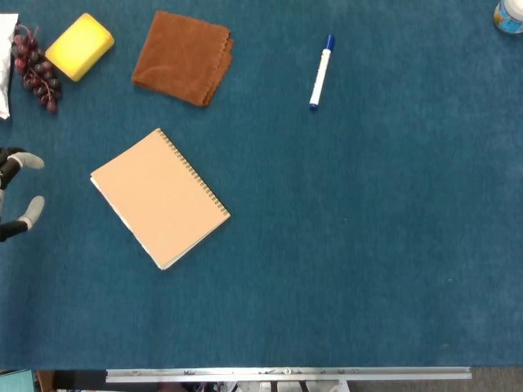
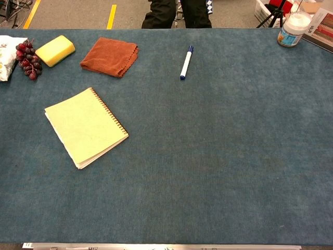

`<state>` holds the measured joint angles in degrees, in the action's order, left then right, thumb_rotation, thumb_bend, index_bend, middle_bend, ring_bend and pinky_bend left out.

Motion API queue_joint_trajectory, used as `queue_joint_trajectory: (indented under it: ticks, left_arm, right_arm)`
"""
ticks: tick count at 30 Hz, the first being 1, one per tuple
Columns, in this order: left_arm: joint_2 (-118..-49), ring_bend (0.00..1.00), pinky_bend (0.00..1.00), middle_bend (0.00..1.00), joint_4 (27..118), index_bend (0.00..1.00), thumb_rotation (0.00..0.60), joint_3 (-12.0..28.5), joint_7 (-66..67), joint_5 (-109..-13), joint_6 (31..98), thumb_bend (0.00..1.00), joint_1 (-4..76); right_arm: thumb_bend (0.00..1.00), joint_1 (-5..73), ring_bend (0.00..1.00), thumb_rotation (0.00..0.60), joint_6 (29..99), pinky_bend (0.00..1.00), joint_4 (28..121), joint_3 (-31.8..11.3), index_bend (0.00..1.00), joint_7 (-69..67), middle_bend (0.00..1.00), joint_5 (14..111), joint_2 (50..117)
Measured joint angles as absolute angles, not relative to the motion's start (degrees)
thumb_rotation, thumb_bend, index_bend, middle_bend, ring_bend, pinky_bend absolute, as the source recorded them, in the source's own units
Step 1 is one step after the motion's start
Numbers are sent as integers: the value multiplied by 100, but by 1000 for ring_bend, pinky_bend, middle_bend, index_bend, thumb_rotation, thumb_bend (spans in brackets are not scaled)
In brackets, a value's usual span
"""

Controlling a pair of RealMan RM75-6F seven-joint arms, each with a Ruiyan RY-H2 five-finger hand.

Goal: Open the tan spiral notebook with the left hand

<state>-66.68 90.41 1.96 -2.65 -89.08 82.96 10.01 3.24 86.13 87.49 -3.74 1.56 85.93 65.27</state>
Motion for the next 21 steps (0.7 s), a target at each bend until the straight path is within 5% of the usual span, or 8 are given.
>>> queue_joint_trajectory:
  ticks: [16,21]
  left_arm:
    - [-6638,293,312,348,8808,352,600,150,-362,-9060,7946,270,1252]
    - [-6660,164,256,240,8528,251,600,35,-427,-9287,7662,270,1453]
  right_arm:
    - [226,421,436,600,8667,462,8905,-590,607,218,499,8536,6290]
    - [226,491,436,600,8675,462,9022,-740,607,255,497,8439,6158]
